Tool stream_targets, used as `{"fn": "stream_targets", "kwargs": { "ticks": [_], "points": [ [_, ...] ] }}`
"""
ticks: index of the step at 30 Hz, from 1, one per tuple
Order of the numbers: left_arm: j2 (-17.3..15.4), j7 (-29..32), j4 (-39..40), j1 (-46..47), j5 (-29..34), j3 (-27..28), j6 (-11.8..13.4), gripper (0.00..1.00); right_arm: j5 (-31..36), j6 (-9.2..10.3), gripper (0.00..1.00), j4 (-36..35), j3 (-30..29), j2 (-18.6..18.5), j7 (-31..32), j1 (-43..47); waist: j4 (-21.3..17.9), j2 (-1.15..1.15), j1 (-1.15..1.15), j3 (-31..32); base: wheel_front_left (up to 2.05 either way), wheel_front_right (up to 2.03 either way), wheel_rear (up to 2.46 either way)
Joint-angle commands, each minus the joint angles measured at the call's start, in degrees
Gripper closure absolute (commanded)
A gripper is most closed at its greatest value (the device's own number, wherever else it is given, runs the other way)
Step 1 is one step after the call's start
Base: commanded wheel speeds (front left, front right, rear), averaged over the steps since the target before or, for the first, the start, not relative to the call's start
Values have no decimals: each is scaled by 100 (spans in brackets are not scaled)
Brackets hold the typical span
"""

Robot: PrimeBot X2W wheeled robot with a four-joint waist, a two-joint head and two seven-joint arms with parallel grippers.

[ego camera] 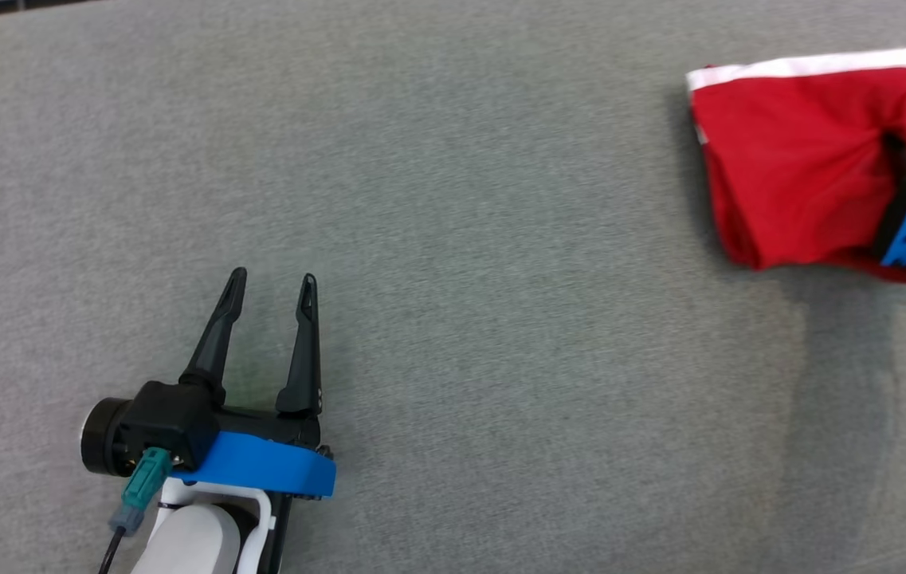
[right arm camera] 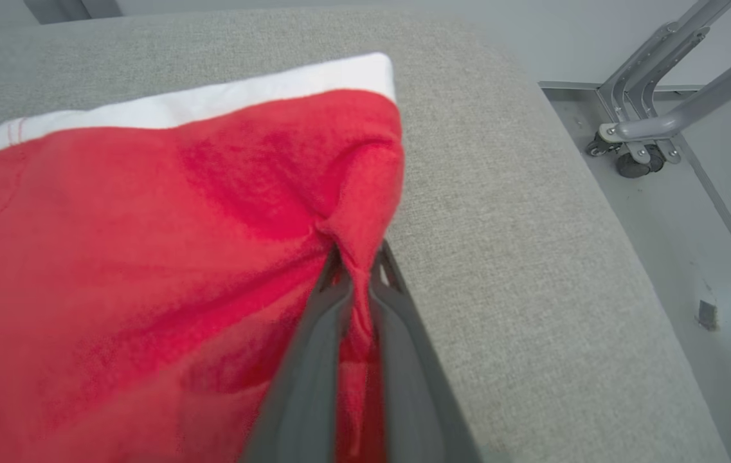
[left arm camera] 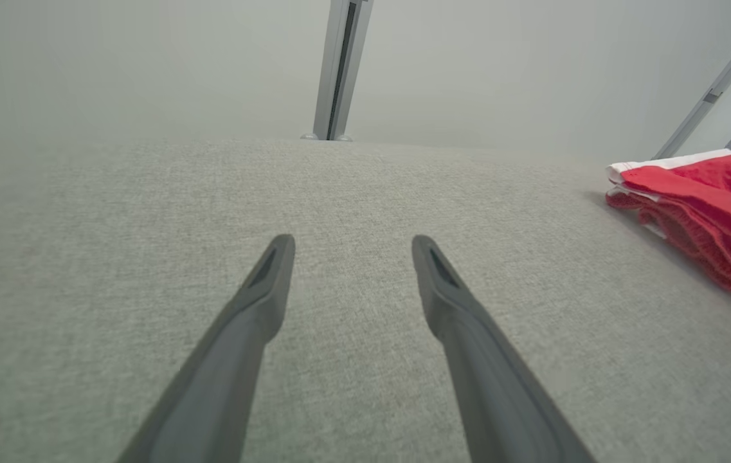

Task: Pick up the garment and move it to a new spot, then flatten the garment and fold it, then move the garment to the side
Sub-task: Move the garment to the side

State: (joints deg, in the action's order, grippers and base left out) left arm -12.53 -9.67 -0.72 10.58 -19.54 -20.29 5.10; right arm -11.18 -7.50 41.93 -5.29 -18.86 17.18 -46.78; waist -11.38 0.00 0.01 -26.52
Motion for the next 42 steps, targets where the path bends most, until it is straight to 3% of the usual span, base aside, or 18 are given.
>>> {"fn": "stream_targets", "kwargs": {
  "ticks": [1, 10, 11, 12, 18, 25, 35, 42],
  "points": [
    [-27, 11, 62, -28, 34, 10, 34, 0, 135, 1, 100, 44, -51, -148, 36, -186, 151, 0, -1, -128, 0, 0, 0],
    [-82, 29, 269, -67, 44, -20, 90, 0, 961, 1, 98, 257, -586, -662, 159, -825, 466, 0, -1, -345, 0, 0, 0],
    [-89, 25, 276, -66, 39, -22, 94, 0, 1078, 1, 71, 285, -668, -642, 130, -849, 478, 0, -1, -357, 0, 0, 0],
    [-88, 18, 280, -70, 49, -40, 95, 0, 1321, 1, 0, 288, -864, -595, -44, -907, 500, 0, -1, -372, 0, 0, 0],
    [-60, 15, 277, -23, 44, -94, 126, 0, 1897, 1, 0, 316, -1276, -230, -625, -999, 527, 0, -1, -312, 0, 0, 0],
    [-63, -58, 198, -56, -41, -41, 141, 0, 1932, 1, 0, 555, -1106, 48, -1023, -1072, 525, 0, -1, -118, 0, 0, 0],
    [-92, -286, -169, -99, -246, 312, 267, 0, 1541, 1, 0, 643, -260, 447, -1914, -665, 676, 0, -1, 720, 0, 0, 0],
    [-150, -415, -550, -456, -450, 653, 404, 0, 1364, 1, 0, 458, 228, 968, -2482, 41, 794, 0, -1, 1485, 0, 0, 0]
  ]
}}
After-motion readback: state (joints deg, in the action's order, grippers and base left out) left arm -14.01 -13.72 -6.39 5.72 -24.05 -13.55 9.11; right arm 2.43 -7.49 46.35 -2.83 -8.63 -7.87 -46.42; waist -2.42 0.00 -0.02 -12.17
